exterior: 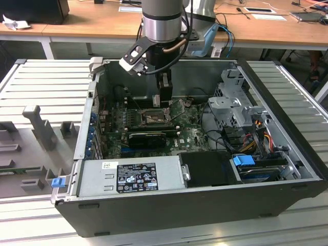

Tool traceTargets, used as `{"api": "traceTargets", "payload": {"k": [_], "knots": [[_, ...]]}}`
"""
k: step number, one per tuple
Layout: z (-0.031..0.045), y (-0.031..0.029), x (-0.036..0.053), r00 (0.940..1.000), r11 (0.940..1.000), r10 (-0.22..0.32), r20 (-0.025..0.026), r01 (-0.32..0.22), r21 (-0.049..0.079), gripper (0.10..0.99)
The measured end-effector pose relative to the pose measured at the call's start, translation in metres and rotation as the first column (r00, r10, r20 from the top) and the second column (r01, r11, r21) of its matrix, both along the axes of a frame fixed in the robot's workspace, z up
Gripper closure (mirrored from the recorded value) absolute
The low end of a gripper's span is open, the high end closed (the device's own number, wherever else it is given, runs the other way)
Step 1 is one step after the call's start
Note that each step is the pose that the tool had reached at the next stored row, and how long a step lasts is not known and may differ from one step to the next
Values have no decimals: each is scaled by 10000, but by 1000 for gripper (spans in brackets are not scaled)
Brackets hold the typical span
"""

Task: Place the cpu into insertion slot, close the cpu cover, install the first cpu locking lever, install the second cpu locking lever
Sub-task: 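Place the cpu into insertion slot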

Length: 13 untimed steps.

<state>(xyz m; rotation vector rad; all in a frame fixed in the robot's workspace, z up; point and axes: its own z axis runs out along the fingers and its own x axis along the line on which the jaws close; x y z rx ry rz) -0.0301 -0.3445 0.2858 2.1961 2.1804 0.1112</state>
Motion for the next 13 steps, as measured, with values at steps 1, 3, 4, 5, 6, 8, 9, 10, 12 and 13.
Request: {"api": "traceTargets", "payload": {"k": [1,3,4,5,6,8,9,10,12,13], "knots": [[-4,0,0,10000,10000,0,0,0,-1,561],[-10,0,0,10000,10000,0,0,0,0,561],[-13,0,0,10000,10000,0,1,0,0,561],[-14,0,0,10000,10000,0,-1,0,-1,561],[-15,0,0,10000,10000,0,0,0,0,561],[-26,1,-2,10000,10000,-1,3,1,5,561],[-53,1,-7,10000,10000,37,1,-37,1,561],[-70,2,-11,10000,10000,97,1,-97,1,561],[-97,2,-16,9998,9998,182,0,-182,1,561],[-98,1,-17,9998,9998,182,-1,-182,-2,561]]}}
